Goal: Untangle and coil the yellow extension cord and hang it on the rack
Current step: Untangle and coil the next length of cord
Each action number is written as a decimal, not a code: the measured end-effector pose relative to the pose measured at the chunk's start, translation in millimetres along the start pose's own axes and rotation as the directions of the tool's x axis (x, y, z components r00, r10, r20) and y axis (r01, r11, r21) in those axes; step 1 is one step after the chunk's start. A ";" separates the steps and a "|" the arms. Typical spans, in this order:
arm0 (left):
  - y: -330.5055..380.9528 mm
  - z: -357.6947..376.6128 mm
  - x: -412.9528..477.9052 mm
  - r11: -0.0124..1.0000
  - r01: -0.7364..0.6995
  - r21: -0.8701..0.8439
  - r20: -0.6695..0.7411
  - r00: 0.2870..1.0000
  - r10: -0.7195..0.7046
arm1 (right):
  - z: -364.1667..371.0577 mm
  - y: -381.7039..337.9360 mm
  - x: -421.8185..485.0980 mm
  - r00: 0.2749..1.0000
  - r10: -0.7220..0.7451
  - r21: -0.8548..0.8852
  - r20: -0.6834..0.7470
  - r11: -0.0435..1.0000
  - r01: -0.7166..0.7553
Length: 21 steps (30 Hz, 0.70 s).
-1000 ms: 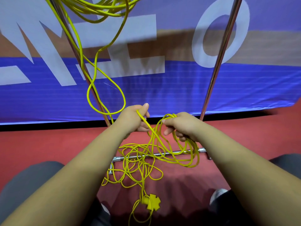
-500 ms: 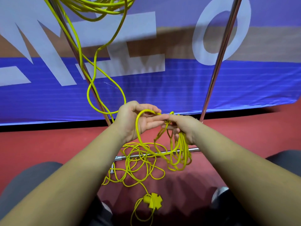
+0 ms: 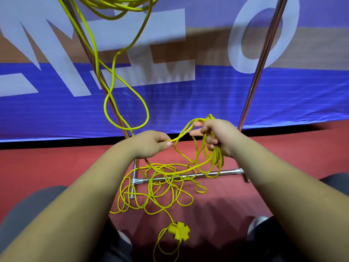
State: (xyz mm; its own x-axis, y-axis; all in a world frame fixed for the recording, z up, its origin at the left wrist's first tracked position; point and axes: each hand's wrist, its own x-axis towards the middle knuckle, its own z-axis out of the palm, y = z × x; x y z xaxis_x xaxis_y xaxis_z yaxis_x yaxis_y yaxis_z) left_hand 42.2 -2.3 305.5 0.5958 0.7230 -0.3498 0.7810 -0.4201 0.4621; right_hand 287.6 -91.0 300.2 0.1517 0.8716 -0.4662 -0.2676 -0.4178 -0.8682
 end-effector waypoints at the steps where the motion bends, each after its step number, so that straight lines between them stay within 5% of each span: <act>1: -4.7 -1.3 4.0 1.000 0.017 -0.021 -0.047 0.999 -0.018 | 0.5 -2.8 -2.2 0.999 -0.003 -0.013 0.038 1.000 0.004; 5: -19.0 -0.5 18.7 0.940 0.083 -0.332 -0.298 0.936 -0.188 | 4.3 -8.5 -11.8 0.972 0.021 -0.138 0.234 0.990 0.012; 9: -5.8 -3.4 19.2 0.719 -0.139 -0.681 -0.340 0.930 -0.142 | 6.0 -6.1 -13.7 0.892 0.131 -0.333 0.433 0.943 0.023; 13: 5.2 -14.2 12.9 0.731 -0.298 -0.613 -0.406 0.913 0.032 | 7.1 -3.7 -13.9 0.874 0.144 -0.378 0.464 0.924 0.049; 16: 14.3 -15.0 5.3 0.815 -0.309 -0.491 -0.328 0.932 0.156 | 7.5 -5.1 -13.2 0.888 0.091 -0.311 0.452 0.948 0.062; 21: 35.4 -9.0 1.0 0.793 -0.339 -0.507 -0.260 0.937 0.234 | 11.6 -5.6 -7.5 0.938 0.033 -0.235 0.345 0.971 0.053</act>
State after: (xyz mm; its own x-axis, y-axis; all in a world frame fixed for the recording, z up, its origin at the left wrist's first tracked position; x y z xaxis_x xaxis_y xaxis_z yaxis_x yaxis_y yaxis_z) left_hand 68.7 -11.5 328.8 0.6921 0.7218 -0.0073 0.3222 -0.2999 0.8979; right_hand 276.9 -92.3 310.6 -0.1949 0.8924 -0.4069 -0.0280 -0.4198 -0.9072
